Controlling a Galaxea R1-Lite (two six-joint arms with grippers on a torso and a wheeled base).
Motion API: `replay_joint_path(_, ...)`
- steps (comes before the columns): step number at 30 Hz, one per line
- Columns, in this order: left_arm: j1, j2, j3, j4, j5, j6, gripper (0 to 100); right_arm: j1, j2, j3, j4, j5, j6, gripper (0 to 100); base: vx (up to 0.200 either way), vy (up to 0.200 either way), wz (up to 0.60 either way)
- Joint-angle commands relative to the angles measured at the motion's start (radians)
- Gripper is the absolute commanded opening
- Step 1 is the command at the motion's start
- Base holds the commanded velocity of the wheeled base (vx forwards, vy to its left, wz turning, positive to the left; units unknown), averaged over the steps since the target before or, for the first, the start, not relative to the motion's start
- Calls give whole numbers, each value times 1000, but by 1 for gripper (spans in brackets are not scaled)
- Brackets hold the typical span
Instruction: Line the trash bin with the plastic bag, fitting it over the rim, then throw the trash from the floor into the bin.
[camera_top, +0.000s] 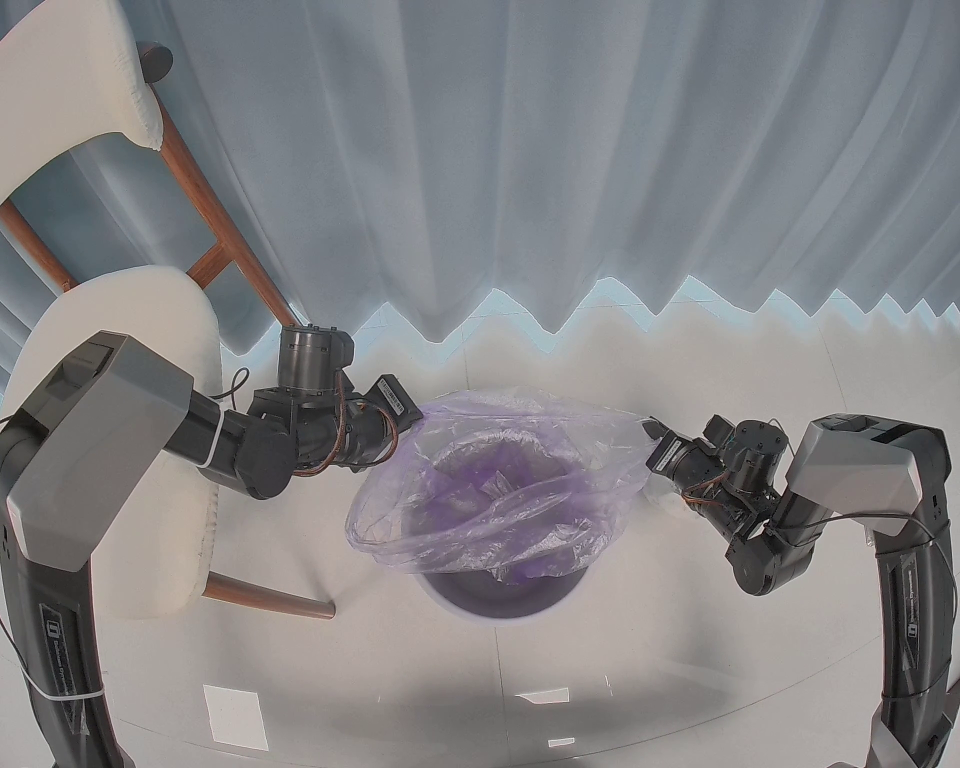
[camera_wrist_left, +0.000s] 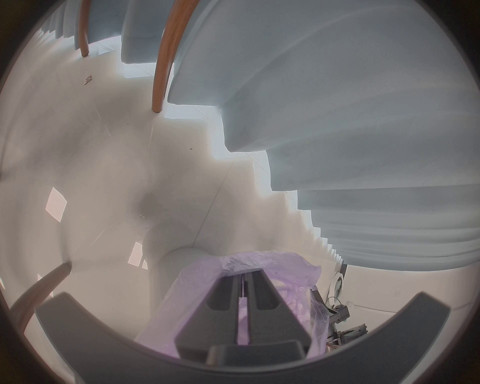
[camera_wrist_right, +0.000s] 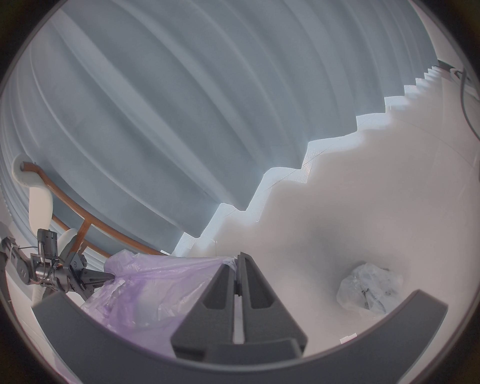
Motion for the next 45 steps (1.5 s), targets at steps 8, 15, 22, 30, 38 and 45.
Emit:
replay_joint_path(8,4,32,41,3,30,0,0,-1,68,0,-7,-3,-1,0,0,0,0)
replay_joint_path(15,6,-6,127,-4,25,8,0,-4,34,102,-9,6,-3,0,0,0,0)
replay_joint_path(22,45,-11,176,-16,22,8,0,-6,45,150,-33,26,-3,0,0,0,0)
replay_joint_path(30,39,-12,202,-19,25,2,0,-4,49,173,-33,24,-3,0,0,0,0)
replay_joint_path(38,15,-15,249,-28,30,8,100,-4,49,222,-75,24,-1,0,0,0,0)
replay_joint_path(45,-2,-52,269,-100,79,9,100,-4,7,244,-90,20,20,100,0,0,0)
